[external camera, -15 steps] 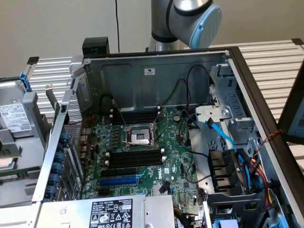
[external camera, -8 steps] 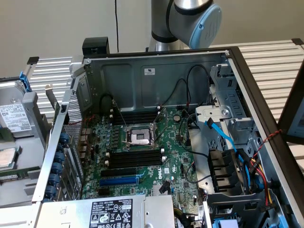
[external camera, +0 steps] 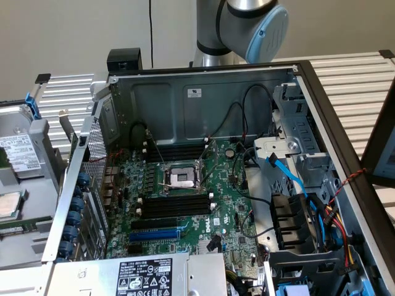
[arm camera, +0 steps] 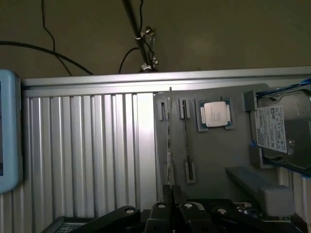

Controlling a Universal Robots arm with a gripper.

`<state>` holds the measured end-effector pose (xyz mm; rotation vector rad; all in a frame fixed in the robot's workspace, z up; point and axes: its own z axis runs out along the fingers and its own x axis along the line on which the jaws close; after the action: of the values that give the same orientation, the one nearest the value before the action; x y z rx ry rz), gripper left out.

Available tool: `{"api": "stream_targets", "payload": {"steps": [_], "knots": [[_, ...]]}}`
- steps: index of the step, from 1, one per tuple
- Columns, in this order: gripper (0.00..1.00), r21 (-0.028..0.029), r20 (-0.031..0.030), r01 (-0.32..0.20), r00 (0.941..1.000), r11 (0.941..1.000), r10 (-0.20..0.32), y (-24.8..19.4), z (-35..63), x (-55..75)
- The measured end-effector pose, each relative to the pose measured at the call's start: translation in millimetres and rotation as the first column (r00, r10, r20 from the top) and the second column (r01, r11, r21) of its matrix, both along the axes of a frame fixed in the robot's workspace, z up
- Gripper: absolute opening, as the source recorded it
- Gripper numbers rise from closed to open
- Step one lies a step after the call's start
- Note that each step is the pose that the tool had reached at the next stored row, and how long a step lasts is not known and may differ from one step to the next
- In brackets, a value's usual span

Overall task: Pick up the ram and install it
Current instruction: 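Pick up the ram and move it above insertion slot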

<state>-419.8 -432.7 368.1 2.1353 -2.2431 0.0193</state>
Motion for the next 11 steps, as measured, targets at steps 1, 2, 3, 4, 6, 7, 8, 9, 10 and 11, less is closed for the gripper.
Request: {"api": "stream_targets", "payload": {"steps": [1,2,3,4,6,7,8,9,10,11], "knots": [[0.13,0.0000,0.0000,0.000,1.0000,1.0000,0.000,0.0,0.0,0.0],[0.13,0.0000,-0.0001,0.000,1.0000,1.0000,0.000,0.0,0.0,0.0],[0.13,0.0000,-0.0001,0.000,1.0000,1.0000,0.000,0.0,0.0,0.1],[0.13,0.0001,-0.0003,0.000,1.0000,1.0000,0.000,-0.1,0.2,1.5],[0.13,0.0018,-0.0001,0.000,1.0000,1.0000,0.000,-0.1,0.3,7.1],[0.13,0.0035,-0.0002,0.000,1.0000,1.0000,0.000,0.0,0.6,10.8],[0.13,0.0052,-0.0001,0.000,1.0000,1.0000,0.000,0.0,1.2,14.5],[0.13,0.0066,-0.0002,0.000,1.0000,1.0000,0.000,0.0,2.8,17.7],[0.13,0.0072,-0.0003,0.000,1.0000,1.0000,0.000,-0.1,5.5,20.1],[0.13,0.0076,-0.0002,0.000,1.0000,1.0000,0.000,-0.1,9.4,22.6]]}}
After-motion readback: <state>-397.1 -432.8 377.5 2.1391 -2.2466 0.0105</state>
